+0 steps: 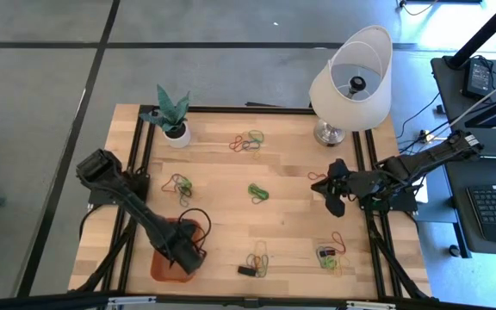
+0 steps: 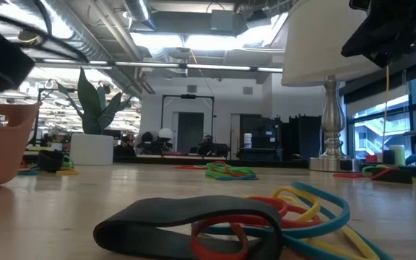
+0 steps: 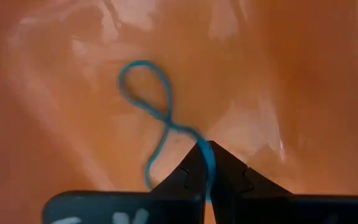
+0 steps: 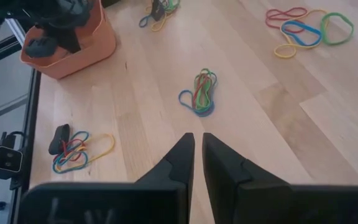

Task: Pick and place rubber bands into bin
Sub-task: Put the blue rubber band into the orange bin, then put the black rubber band into the orange bin

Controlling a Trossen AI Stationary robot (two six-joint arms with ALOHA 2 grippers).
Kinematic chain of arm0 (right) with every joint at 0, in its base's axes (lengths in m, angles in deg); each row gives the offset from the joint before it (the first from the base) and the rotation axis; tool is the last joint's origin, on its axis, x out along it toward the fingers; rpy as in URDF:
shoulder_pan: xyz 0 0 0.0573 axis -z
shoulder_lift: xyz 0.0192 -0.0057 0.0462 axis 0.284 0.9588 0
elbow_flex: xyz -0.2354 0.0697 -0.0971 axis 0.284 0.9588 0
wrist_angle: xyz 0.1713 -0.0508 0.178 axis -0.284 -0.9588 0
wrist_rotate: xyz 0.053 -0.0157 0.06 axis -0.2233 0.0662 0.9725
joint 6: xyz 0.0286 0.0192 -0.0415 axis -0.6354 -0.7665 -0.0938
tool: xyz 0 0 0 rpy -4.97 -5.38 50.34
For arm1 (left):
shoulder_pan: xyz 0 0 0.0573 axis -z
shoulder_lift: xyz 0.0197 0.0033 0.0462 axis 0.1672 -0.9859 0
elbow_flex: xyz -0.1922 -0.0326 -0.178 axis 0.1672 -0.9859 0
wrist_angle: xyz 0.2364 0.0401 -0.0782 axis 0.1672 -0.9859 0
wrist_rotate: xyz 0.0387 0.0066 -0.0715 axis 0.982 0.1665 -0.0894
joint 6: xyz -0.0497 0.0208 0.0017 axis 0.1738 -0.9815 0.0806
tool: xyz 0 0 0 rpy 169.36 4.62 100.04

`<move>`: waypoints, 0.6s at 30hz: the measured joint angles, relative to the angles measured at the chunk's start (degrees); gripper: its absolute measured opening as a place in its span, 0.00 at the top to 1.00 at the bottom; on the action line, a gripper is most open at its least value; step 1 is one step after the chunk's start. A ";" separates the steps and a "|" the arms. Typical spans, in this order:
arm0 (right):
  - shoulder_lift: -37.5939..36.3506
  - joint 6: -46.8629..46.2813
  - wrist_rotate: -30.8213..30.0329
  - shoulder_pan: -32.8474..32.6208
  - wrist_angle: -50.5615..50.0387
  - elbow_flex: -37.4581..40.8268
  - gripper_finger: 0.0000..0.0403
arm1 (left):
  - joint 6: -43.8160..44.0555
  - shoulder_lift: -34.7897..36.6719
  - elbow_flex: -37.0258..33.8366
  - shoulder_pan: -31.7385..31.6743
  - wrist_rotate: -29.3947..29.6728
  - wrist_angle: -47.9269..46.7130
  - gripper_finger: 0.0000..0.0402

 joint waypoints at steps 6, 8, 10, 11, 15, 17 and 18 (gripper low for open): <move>0.00 -0.14 0.00 0.00 0.01 0.00 0.91 | -3.24 0.50 -0.35 -1.62 -1.91 -0.38 0.90; 0.00 -0.15 0.00 0.00 0.01 0.00 0.91 | -3.38 1.08 -0.35 -2.00 -1.91 -0.44 0.85; 0.00 -0.14 0.00 0.00 0.01 0.00 0.91 | -3.36 1.91 -0.35 -2.10 -1.91 -1.65 0.80; 0.00 -0.16 0.00 0.00 0.01 0.00 0.91 | -3.36 2.47 -0.35 -2.09 -1.91 -2.20 0.77; 0.00 -0.10 0.00 0.00 0.01 0.00 0.91 | -2.96 5.78 -0.35 -2.06 -1.88 -5.06 0.70; 0.00 -0.09 0.00 -0.01 0.01 0.00 0.91 | -2.27 8.11 -0.35 -2.08 -0.91 -6.54 0.68; 0.00 -0.09 0.00 0.00 0.01 0.00 0.91 | -1.79 9.30 -0.35 -2.07 0.02 -7.29 0.67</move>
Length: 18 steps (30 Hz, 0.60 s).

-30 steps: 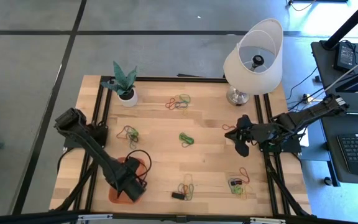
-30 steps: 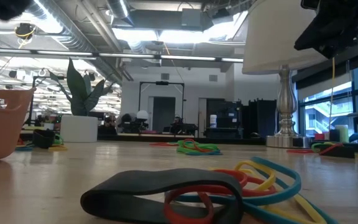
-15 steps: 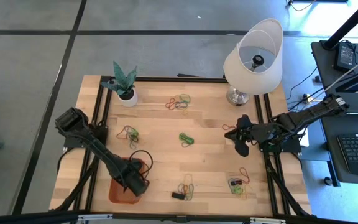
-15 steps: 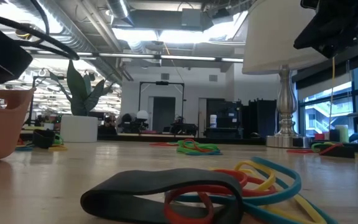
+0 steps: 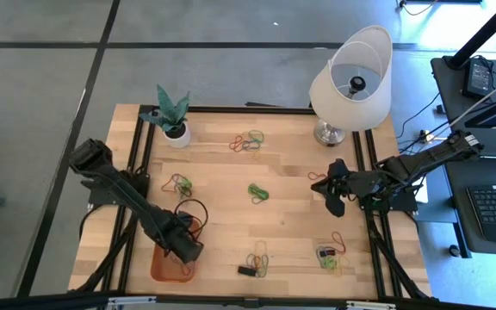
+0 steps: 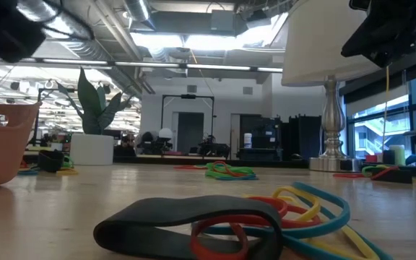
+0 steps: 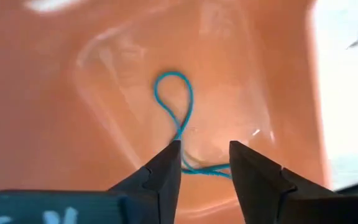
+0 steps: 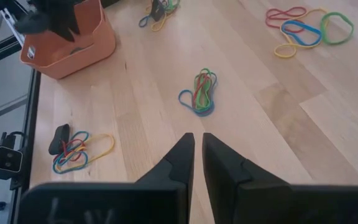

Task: Pick and place rubber bands into bin
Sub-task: Put the black rubber band into the orange bin

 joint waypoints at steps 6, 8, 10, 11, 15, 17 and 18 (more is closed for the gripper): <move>0.01 0.06 -0.02 0.00 -0.02 0.00 0.91 | 0.40 6.83 0.00 -0.01 4.46 -3.57 0.68; 0.02 0.06 -0.02 0.00 0.00 0.00 0.91 | -0.03 8.82 0.00 -0.01 6.25 -5.85 0.69; 0.02 0.08 -0.04 0.01 0.03 0.00 0.91 | -1.77 10.71 0.00 -0.10 9.50 -8.44 0.70; 0.02 0.10 -0.08 0.02 0.15 0.00 0.91 | -3.00 11.75 0.01 -0.33 11.48 -9.76 0.71; 0.07 -0.05 -1.66 0.02 0.67 0.00 0.91 | -11.39 15.99 0.02 -2.81 21.87 -13.38 0.74; 0.07 -0.32 -3.33 0.02 1.39 0.00 0.91 | -18.23 18.15 0.03 -5.67 24.61 -14.81 0.75; 0.07 -0.77 -3.98 0.02 1.80 0.00 0.91 | -21.45 19.20 0.04 -7.69 24.68 -15.84 0.76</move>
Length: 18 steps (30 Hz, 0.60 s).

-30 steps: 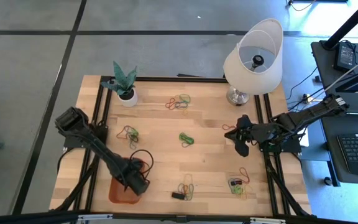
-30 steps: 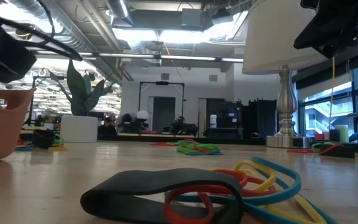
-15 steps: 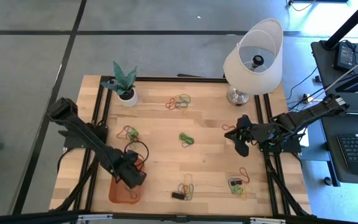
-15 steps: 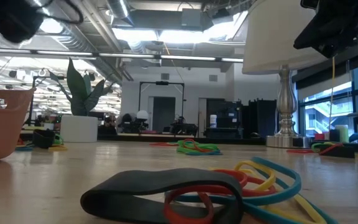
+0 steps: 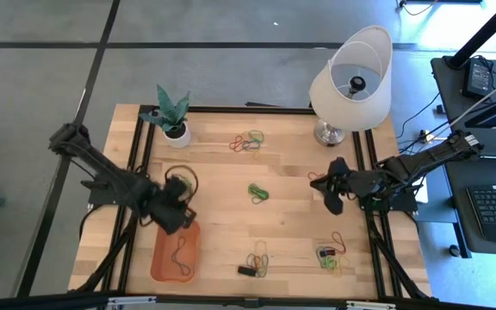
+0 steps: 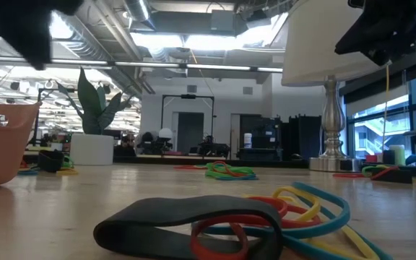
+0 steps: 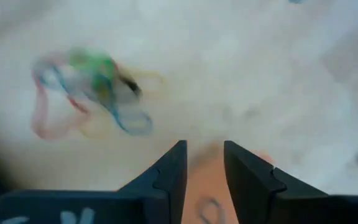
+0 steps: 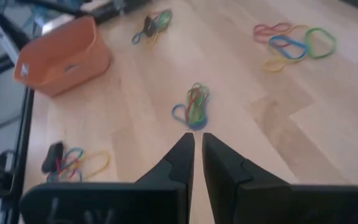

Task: Pick and place rubber bands into bin
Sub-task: Put the black rubber band into the orange bin

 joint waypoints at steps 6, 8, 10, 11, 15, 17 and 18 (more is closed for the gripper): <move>0.80 -2.58 -5.33 0.02 2.29 -0.02 0.91 | -23.61 3.56 0.00 -15.77 -7.03 -6.75 0.79; 1.47 -2.63 -7.72 0.02 3.23 -0.04 0.91 | -32.95 3.54 0.00 -21.31 -9.47 -7.71 0.80; 2.19 -2.68 -9.43 0.02 4.08 -0.04 0.91 | -42.94 3.25 -0.10 -26.25 -11.66 -7.32 0.80; 2.60 -2.85 -10.07 0.16 4.86 -0.06 0.91 | -47.35 2.89 -0.27 -28.37 -12.38 -6.55 0.80; 4.35 -5.84 -10.62 1.51 5.66 -0.07 0.91 | -62.15 0.85 -2.11 -34.92 -13.96 -4.23 0.80; 5.40 -7.60 -10.68 2.25 5.63 -0.07 0.91 | -68.07 -0.67 -3.62 -36.79 -14.08 -3.71 0.80; 5.88 -8.41 -10.66 2.55 5.65 -0.07 0.91 | -70.79 -1.43 -4.32 -37.40 -14.13 -3.78 0.80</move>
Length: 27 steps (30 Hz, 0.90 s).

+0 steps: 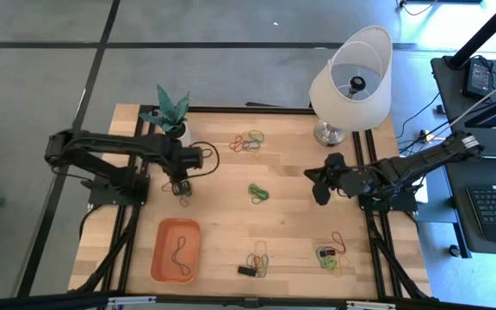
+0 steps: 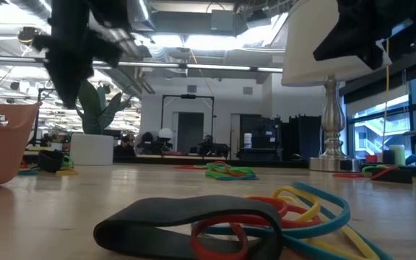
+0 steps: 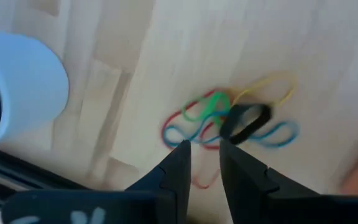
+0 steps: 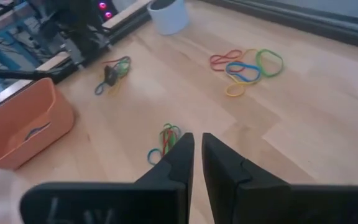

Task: Pick and place rubber bands into bin
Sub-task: Put the black rubber band into the orange bin

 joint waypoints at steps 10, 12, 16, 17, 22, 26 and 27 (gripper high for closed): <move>3.48 -3.09 0.04 1.69 1.13 0.00 0.91 | -12.69 -5.20 -6.01 0.58 -5.64 7.89 0.82; 3.76 -3.05 0.02 1.75 2.13 0.00 0.91 | -13.08 -5.49 -7.03 1.13 -6.05 10.43 0.82; 3.88 -2.99 0.04 1.75 2.68 0.02 0.91 | -13.27 -6.00 -7.78 1.67 -5.95 12.36 0.83; 3.87 -2.97 0.04 1.75 2.71 0.02 0.91 | -13.75 -6.15 -7.89 1.83 -5.95 12.56 0.83; 3.89 -2.85 0.07 1.75 2.67 0.02 0.91 | -16.35 -7.17 -8.06 2.63 -6.39 12.68 0.83; 3.88 -2.74 0.11 1.75 2.64 0.02 0.91 | -17.12 -8.75 -8.07 3.16 -7.35 13.31 0.83; 3.87 -2.74 0.14 1.75 2.65 0.02 0.91 | -17.11 -9.28 -8.07 3.35 -7.32 13.50 0.83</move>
